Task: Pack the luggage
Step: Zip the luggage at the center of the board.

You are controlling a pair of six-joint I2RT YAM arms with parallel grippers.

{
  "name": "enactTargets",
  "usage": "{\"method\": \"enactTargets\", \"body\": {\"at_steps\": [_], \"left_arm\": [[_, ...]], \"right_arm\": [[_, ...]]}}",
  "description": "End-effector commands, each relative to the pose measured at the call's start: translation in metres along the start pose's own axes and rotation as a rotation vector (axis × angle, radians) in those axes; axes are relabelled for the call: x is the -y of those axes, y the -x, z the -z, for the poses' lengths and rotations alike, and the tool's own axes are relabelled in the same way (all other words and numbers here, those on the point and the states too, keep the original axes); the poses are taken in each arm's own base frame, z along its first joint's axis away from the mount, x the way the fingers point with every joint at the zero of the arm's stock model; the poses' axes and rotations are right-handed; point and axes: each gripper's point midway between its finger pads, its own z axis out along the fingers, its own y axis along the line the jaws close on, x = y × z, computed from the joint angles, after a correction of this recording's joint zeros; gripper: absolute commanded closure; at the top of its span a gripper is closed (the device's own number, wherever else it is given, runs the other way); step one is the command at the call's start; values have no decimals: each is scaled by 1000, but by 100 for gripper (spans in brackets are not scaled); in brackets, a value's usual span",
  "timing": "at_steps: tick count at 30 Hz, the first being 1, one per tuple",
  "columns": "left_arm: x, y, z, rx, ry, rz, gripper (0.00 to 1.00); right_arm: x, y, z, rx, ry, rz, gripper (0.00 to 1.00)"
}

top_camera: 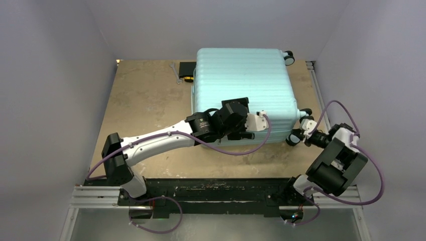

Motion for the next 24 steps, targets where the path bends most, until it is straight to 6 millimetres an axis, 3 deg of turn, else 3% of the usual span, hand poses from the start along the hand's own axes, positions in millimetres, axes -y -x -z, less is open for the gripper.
{"method": "enactTargets", "body": {"at_steps": [1,6,11,13,19,24], "left_arm": [[-16,12,28,59,13,-14,1],[-10,12,25,57,-12,-5,1],[-7,9,24,57,-12,-8,1],[-8,8,25,58,-7,-10,1],[-9,8,26,57,-2,-9,1],[-9,7,23,51,-1,-11,1]], "right_arm": [[-32,26,-20,70,103,135,100],[-19,30,-17,89,75,72,99],[-12,10,-12,45,85,8,55],[-6,7,-9,45,73,4,47],[8,0,-7,54,51,-9,45],[-4,8,-6,46,50,55,45]]}}
